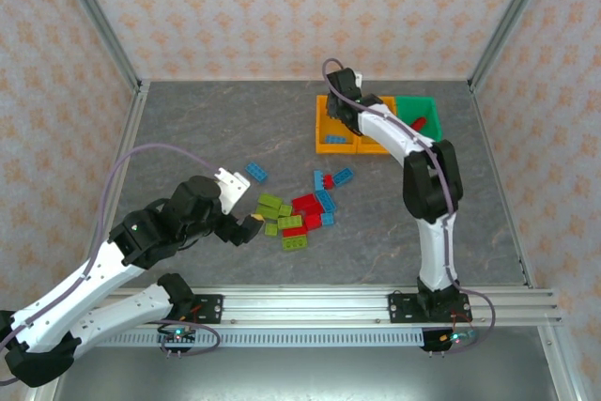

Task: Sort the legos into containers by color

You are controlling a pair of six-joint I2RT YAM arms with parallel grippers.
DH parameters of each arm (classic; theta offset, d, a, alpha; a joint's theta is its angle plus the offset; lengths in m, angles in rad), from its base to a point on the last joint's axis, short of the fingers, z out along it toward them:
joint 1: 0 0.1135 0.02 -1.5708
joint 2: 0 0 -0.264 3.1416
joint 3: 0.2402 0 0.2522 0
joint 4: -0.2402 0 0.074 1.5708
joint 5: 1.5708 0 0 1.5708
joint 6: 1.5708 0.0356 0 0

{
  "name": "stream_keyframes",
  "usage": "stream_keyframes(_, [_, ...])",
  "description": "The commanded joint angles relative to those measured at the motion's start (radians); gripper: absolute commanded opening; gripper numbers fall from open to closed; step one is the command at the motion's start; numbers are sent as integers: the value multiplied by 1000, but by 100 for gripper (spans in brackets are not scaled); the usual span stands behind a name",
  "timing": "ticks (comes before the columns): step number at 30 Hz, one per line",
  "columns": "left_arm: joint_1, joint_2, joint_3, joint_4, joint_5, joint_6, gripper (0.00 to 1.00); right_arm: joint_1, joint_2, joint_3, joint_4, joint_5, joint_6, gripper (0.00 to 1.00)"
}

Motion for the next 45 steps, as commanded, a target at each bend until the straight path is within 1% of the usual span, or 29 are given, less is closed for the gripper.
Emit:
stream_keyframes(1, [12,-2,-4,-29,-74,-15,100,3,42,113,-145,-73,22,46])
stream_keyframes(2, [14,1,-5,-28,-86,-24,100,2,39,123,-156,-81,37,48])
stream_keyframes(6, [30,26,-1,-26,-144,-72,100,1,-44,72,-130,-76,62,52])
stream_keyframes(9, [47,48,0,-22,-198,-130,100,2,-149,10,-154,-81,77,53])
stream_keyframes(12, [57,79,30,-33,-254,-207,100,6,-316,-136,-117,-143,93,56])
stream_keyframes(14, [58,89,33,-17,-301,-291,100,17,-429,-246,-88,-189,95,58])
stream_keyframes(17, [64,94,0,35,-360,-484,100,38,-571,-385,-103,-224,109,61])
stream_keyframes(19, [88,115,-23,63,-387,-630,99,61,-664,-477,-128,-237,135,62])
stream_keyframes(21, [132,159,-47,115,-351,-714,95,89,-744,-555,-147,-236,170,65])
stream_keyframes(23, [190,232,-55,176,-279,-781,90,124,-818,-635,-161,-220,218,68])
stream_keyframes(25, [250,349,-29,213,-208,-846,85,148,-869,-687,-186,-213,258,71])
stream_keyframes(27, [288,482,20,225,-158,-884,84,166,-899,-711,-217,-212,280,73])
stream_keyframes(29, [307,618,86,237,-118,-886,83,188,-918,-726,-244,-217,289,74])
stream_keyframes(31, [314,742,154,253,-111,-892,83,209,-930,-736,-265,-220,288,75])
stream_keyframes(35, [338,938,268,271,-106,-891,83,218,-936,-748,-298,-204,288,76])
stream_keyframes(37, [351,1023,323,280,-81,-872,81,219,-936,-762,-292,-191,287,77])
stream_keyframes(38, [355,1053,342,277,-67,-870,80,219,-937,-766,-290,-187,286,77])
stream_keyframes(40, [356,1097,360,279,-38,-868,72,218,-936,-769,-290,-185,284,77])
stream_keyframes(42, [356,1107,341,293,-34,-880,64,218,-936,-767,-293,-187,282,77])
stream_keyframes(45, [356,1111,310,301,-51,-867,60,218,-936,-766,-293,-195,280,77])
